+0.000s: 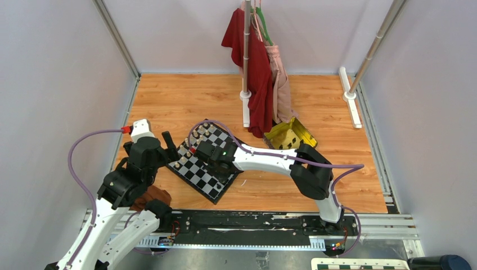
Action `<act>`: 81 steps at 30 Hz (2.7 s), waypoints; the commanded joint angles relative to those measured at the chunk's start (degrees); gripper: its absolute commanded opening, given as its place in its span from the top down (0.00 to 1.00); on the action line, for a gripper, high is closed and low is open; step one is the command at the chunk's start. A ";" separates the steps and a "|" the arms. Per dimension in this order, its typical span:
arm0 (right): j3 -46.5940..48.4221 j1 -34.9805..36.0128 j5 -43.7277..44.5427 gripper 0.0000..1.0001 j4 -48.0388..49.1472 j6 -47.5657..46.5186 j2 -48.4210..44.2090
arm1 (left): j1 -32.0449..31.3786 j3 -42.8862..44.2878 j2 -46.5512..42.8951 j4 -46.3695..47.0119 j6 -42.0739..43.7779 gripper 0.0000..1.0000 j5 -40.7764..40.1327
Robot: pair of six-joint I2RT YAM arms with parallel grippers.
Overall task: Set up the chess pieces on the board
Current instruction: Place the chess piece on the chessboard, then pick up the chess piece from the storage box.
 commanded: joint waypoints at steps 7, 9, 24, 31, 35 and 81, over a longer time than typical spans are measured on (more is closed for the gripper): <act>0.63 -0.70 -0.80 0.78 -0.91 -1.25 2.08 | 0.41 -0.91 -0.77 -0.14 -0.71 0.00 -0.94; 0.74 -0.66 -0.87 0.74 -0.93 -1.43 1.96 | 0.41 -0.84 -0.77 -0.14 -0.71 0.00 -0.91; 1.65 -0.70 -0.56 0.67 -1.58 -2.03 0.24 | 0.41 -1.00 -0.61 -0.05 -1.30 0.00 -0.74; 2.41 -0.71 -0.39 0.68 -2.07 -2.27 -1.61 | 0.41 -1.26 -0.52 -0.05 -1.89 0.00 -0.56; 2.59 -0.70 -0.19 0.68 -2.38 -2.44 -3.08 | 0.41 -1.49 -0.56 -0.05 -2.44 0.00 -0.40; -30.14 -39.28 5.45 0.54 9.74 10.11 -25.25 | 0.41 -3.54 -2.04 -0.40 -2.65 0.00 1.56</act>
